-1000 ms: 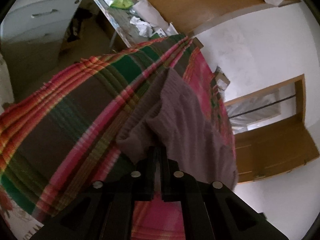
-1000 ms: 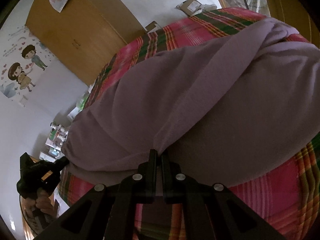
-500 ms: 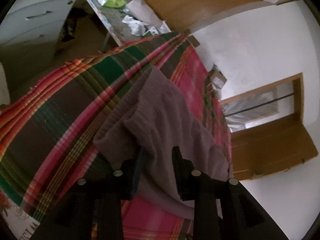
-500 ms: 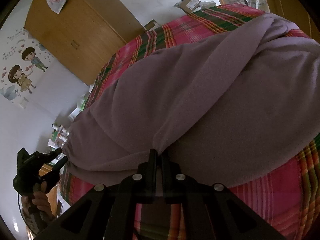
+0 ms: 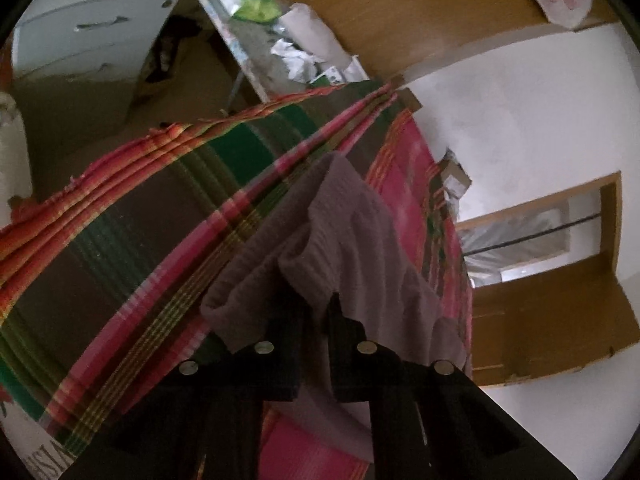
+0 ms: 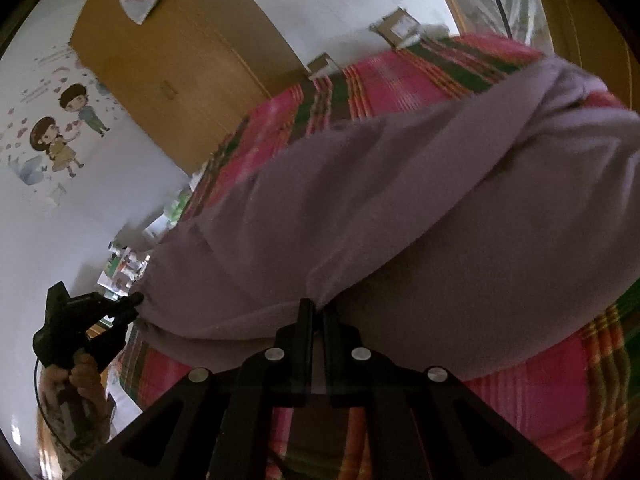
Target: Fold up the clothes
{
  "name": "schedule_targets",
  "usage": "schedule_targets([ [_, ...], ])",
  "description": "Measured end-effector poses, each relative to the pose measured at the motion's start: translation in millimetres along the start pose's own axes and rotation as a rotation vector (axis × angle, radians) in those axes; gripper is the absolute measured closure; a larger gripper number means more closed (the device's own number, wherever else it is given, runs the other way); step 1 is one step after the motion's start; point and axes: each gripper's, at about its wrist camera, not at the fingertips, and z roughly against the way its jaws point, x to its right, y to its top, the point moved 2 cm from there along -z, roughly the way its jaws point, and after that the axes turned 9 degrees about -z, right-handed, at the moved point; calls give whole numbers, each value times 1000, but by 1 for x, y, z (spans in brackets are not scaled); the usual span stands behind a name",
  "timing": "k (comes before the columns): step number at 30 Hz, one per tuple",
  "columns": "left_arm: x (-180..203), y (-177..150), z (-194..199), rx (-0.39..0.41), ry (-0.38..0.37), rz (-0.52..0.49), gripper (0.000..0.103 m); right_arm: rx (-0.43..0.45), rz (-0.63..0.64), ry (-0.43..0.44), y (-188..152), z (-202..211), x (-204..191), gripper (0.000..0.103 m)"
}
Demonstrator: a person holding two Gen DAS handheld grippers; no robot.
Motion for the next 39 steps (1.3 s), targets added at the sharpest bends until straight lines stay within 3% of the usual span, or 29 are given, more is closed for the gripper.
schedule_targets([
  [7,-6,-4,7,0,-4,4,96,19,1,23,1,15,-3,99],
  [15,-21,-8,-2,-39,22,39,96,-74,-55,1,-6,-3,17,97],
  [21,-12,-8,4,-29,49,-12,94,-94,-67,24,-2,2,22,92],
  [24,-5,-9,13,6,68,-55,89,-58,-48,21,3,18,28,82],
  [30,28,-8,37,148,77,-202,89,81,-1,-88,31,70,53,80],
  [33,49,-9,33,149,15,-265,83,170,28,-158,55,111,65,80],
  [37,84,-18,11,114,-63,-353,83,289,35,-271,85,169,83,77],
  [39,102,-24,-5,83,-94,-399,83,318,51,-305,92,186,89,69],
])
